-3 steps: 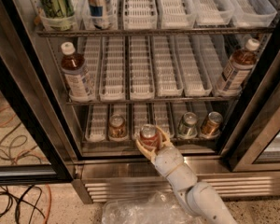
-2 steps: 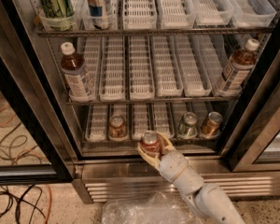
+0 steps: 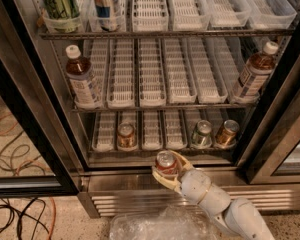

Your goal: Pick coke can from bottom shelf of fridge

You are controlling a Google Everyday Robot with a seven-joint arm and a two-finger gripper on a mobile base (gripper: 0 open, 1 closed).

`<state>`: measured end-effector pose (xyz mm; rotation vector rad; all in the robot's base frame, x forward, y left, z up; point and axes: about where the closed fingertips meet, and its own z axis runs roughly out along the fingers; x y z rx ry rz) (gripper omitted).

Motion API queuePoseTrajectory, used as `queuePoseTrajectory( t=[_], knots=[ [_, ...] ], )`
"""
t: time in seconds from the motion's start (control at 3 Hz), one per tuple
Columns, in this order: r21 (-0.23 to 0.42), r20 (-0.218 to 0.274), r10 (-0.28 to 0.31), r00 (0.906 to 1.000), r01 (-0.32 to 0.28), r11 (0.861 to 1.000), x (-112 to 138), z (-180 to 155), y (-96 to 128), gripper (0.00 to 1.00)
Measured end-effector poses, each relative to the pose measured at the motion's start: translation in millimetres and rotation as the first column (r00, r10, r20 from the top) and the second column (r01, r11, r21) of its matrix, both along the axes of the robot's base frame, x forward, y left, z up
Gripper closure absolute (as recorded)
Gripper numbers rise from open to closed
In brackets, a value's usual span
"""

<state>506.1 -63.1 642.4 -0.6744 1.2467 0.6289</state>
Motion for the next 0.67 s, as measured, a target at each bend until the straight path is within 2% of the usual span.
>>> queuePoseTrajectory(
  t=[0.33,0.67],
  knots=[
    [0.009,-0.024,0.088,0.9958,-0.088,0.996,-35.3,5.7,-1.1,1.0],
    [0.003,-0.029,0.132,0.9908,-0.132,0.991,-64.7,17.4,-1.6,1.0]
  ],
)
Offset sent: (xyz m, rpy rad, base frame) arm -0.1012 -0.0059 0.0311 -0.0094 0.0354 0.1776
